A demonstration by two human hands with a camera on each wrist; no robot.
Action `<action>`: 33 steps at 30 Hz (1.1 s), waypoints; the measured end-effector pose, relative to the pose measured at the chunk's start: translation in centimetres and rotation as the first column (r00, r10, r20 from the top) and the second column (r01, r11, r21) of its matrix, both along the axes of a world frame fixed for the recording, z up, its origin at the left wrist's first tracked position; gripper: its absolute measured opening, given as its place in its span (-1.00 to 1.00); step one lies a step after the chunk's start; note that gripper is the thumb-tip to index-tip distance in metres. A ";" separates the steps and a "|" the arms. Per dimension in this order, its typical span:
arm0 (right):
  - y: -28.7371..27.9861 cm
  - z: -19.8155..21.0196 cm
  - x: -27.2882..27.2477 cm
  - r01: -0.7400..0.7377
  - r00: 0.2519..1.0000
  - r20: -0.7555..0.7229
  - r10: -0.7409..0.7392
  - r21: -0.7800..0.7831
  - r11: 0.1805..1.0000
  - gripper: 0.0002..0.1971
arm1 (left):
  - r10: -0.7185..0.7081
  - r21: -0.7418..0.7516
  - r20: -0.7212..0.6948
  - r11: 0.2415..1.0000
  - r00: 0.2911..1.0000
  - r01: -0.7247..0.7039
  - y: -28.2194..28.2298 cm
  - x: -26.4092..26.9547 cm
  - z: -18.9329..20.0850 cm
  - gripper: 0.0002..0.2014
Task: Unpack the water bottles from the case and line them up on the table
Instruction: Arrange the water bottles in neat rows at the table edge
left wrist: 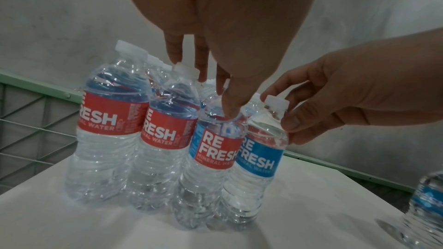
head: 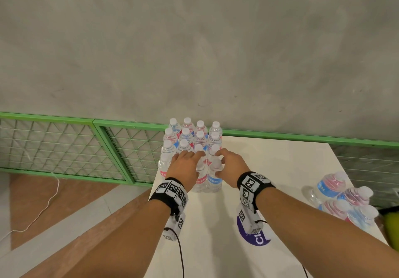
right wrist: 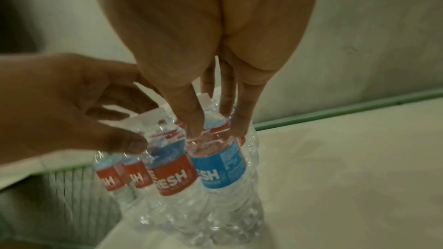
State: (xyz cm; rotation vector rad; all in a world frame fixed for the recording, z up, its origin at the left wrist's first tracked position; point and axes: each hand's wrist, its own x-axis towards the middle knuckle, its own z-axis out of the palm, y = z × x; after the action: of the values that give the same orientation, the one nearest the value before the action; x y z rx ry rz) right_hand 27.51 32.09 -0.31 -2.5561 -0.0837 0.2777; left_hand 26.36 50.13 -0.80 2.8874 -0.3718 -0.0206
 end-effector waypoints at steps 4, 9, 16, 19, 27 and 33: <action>-1.2 1.2 -2.4 0.116 0.992 -0.063 -0.109 0.115 0.987 -0.40 | 0.023 -0.140 0.017 0.990 1.000 -0.020 -1.1 -0.9 1.0 -0.40; -6.8 3.0 -9.8 0.147 0.986 -0.111 -0.123 0.235 0.961 -0.67 | 0.024 -0.444 0.200 0.893 0.979 0.069 -6.4 -5.1 1.5 -0.55; -19.1 3.4 -22.0 0.340 0.924 0.145 -0.354 0.114 0.933 -0.80 | -0.258 -0.595 0.028 0.772 0.966 0.224 -18.8 -11.8 -1.6 -0.56; -24.4 2.6 -25.4 0.513 0.836 0.210 -0.507 0.030 0.858 -0.67 | -0.395 -0.615 -0.036 0.733 0.918 0.292 -23.7 -13.5 -2.0 -0.46; -28.2 0.0 -29.3 0.489 0.871 0.111 -0.478 -0.115 0.865 -0.48 | -0.403 -0.489 -0.176 0.828 0.898 0.276 -30.2 -13.9 -2.9 -0.39; -27.6 -1.0 -29.1 0.475 0.880 0.000 -0.475 0.045 0.879 -0.55 | -0.437 -0.539 -0.166 0.791 0.884 0.290 -29.5 -14.4 -3.2 -0.68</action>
State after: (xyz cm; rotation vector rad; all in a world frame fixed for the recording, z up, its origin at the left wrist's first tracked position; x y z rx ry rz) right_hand -1.63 4.45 -1.27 -2.4371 0.5248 0.0670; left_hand 11.93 20.62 -3.96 2.2138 -0.7546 -0.3485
